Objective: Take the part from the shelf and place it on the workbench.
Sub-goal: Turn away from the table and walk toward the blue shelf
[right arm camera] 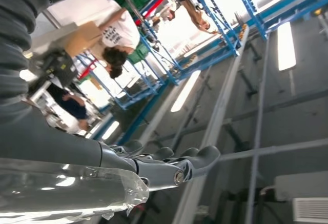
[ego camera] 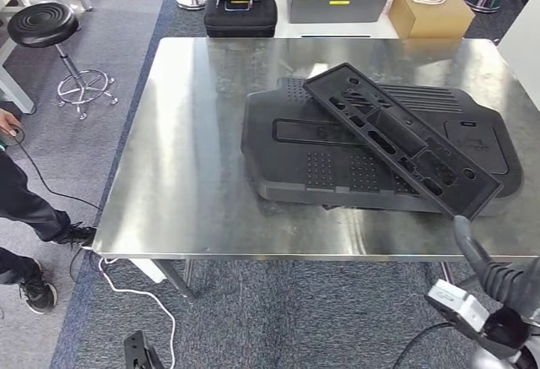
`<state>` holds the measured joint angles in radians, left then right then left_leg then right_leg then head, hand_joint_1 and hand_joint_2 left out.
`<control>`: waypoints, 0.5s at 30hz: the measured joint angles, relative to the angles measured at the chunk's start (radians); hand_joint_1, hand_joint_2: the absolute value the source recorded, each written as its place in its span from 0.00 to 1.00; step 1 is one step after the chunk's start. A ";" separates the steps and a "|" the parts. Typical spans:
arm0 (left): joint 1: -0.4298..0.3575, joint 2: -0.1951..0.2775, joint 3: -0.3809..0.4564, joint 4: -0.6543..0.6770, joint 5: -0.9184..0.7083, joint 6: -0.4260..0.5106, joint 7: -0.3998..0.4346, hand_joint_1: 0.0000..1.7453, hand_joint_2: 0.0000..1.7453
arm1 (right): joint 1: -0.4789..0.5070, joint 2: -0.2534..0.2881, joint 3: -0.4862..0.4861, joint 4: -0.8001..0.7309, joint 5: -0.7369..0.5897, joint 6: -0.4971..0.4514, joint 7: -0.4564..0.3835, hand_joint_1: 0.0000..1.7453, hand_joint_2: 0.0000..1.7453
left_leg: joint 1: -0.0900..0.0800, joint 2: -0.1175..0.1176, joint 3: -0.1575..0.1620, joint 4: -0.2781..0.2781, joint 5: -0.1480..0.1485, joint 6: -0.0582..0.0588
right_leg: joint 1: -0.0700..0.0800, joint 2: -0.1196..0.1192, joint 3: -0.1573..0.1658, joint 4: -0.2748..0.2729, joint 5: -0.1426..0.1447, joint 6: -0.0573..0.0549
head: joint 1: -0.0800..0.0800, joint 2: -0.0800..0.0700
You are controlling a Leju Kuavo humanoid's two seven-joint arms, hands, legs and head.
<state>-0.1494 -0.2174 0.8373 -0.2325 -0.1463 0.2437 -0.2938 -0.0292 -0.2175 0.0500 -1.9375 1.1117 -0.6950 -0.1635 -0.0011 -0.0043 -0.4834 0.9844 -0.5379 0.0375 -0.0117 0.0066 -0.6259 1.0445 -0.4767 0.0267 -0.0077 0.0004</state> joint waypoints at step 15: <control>0.001 0.002 0.002 0.000 0.000 0.012 0.006 0.00 0.00 | 0.018 0.048 -0.033 0.021 -0.020 -0.001 -0.031 0.00 1.00 | 0.019 0.000 -0.026 0.035 -0.024 -0.047 | -0.018 0.002 0.048 -0.019 -0.010 0.000 | 0.003 0.000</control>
<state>-0.1484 -0.2158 0.8392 -0.2327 -0.1466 0.2555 -0.2875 -0.0110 -0.1691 0.0168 -1.9161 1.0922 -0.6959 -0.1946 0.0179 -0.0042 -0.5098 1.0198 -0.5623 -0.0093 -0.0294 0.0086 -0.5779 1.0255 -0.4871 0.0264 -0.0050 0.0004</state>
